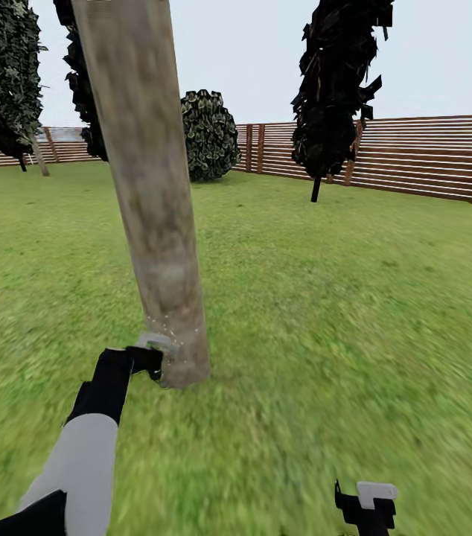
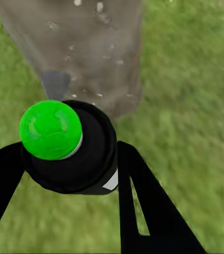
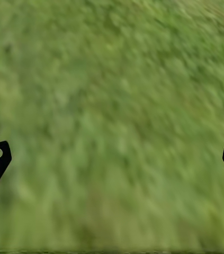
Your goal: In the garden, pick up the pesticide atomizer on the floor and spray pesticide onto both trees until each tree trunk is fully covered.
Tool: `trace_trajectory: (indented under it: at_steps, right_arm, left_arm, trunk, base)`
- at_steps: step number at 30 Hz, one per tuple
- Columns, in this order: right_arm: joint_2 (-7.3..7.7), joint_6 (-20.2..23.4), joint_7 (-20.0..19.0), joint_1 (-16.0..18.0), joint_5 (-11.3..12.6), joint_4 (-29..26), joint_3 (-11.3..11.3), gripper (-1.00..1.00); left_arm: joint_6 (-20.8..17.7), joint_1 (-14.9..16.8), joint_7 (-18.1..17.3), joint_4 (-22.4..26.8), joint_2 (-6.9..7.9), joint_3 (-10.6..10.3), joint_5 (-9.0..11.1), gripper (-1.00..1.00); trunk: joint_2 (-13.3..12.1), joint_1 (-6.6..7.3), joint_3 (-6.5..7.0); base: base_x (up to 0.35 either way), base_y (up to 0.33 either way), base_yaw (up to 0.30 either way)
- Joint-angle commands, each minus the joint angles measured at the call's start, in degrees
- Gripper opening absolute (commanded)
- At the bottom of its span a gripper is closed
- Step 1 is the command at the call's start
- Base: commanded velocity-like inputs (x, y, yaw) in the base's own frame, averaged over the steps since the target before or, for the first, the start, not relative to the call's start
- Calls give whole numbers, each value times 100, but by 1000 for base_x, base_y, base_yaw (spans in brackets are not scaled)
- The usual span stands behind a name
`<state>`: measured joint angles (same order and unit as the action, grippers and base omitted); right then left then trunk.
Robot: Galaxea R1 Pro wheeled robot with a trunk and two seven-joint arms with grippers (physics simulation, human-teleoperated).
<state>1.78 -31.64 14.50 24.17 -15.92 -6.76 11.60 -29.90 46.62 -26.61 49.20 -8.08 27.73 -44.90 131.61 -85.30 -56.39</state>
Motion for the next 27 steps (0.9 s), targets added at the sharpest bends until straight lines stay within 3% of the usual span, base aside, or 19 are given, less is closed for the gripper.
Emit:
trace_trajectory:
  at_steps: [1, 3, 6, 8, 10, 13, 14, 16, 18, 20, 27]
  right_arm:
    - [1, 0, 0, 0, 1, 0, 0, 100]
    - [5, 0, 0, 0, 0, -1, 0, 100]
    - [17, 0, 0, 0, 1, -1, 0, 100]
    - [23, 0, 0, 0, -5, -1, 0, 100]
    - [24, 0, 0, 0, -5, -1, 0, 100]
    - [26, 0, 0, -3, -1, -1, 0, 100]
    - [25, 0, 0, -2, -1, -1, 0, 100]
    - [25, 0, 0, -2, -3, -1, 0, 100]
    - [25, 0, 0, -1, -3, -1, 0, 100]
    - [26, 0, 0, 0, -1, -1, 0, 100]
    - [20, 0, 0, 0, 1, -1, 0, 100]
  left_arm:
    - [-74, -3, -2, 133, 32, -2, 12, -100]
    - [-481, -4, -5, 485, 156, -38, 18, -100]
    - [-690, -4, -25, 596, 135, -94, 17, -100]
    - [-749, 35, -206, 621, 52, -537, 41, -100]
    - [-818, 202, -282, 624, -63, -751, 199, -100]
    - [-1125, 481, -317, 626, -103, -864, 611, -100]
    - [-1162, 504, -320, 626, -90, -872, 660, -100]
    - [-1219, 533, -326, 646, 10, -866, 712, -100]
    - [-1240, 512, -327, 658, 328, -845, 735, -100]
    - [-1239, 481, -324, 660, 484, -859, 717, -100]
    - [-1216, 448, -293, 661, 506, -921, 685, -100]
  trunk:
    - [0, 0, -1]
    - [0, 0, -1]
    - [0, 0, -1]
    - [0, 0, -1]
    - [0, 0, -1]
    - [0, 0, -1]
    - [0, 0, -1]
    - [0, 0, -1]
    - [0, 0, -1]
    - [0, 0, -1]
    - [0, 0, -1]
  base:
    - [-204, 0, 0]
    - [-217, 0, 0]
    - [-58, 0, 0]
    - [-10, 0, 0]
    - [-2, 0, 0]
    - [0, 0, 0]
    - [0, 0, 0]
    - [0, 0, 0]
    - [0, 0, 0]
    - [0, 0, 0]
    - [0, -153, 0]
